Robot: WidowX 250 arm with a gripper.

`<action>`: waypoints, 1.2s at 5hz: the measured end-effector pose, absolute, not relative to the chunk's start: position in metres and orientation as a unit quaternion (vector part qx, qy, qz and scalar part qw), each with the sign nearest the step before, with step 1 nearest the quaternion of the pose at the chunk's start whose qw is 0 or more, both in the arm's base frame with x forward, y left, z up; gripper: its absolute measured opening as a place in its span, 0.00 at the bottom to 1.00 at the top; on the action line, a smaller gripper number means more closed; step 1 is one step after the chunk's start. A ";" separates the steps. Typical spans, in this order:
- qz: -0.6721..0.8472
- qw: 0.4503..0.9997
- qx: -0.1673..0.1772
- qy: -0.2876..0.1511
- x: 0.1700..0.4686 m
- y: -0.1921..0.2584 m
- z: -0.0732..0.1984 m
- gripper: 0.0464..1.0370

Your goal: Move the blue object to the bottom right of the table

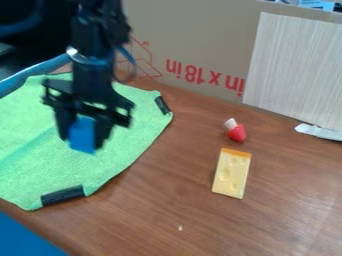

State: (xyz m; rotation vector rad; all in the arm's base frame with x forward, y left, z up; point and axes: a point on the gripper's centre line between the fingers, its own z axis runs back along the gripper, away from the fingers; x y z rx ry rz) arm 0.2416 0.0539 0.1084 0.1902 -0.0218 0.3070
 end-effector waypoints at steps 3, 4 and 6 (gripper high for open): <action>0.038 0.994 0.095 -0.024 0.223 -0.048 0.053 0.61; 0.045 0.996 0.077 -0.020 0.225 -0.046 0.052 0.89; 0.103 0.993 -0.016 -0.053 0.225 -0.003 0.119 0.97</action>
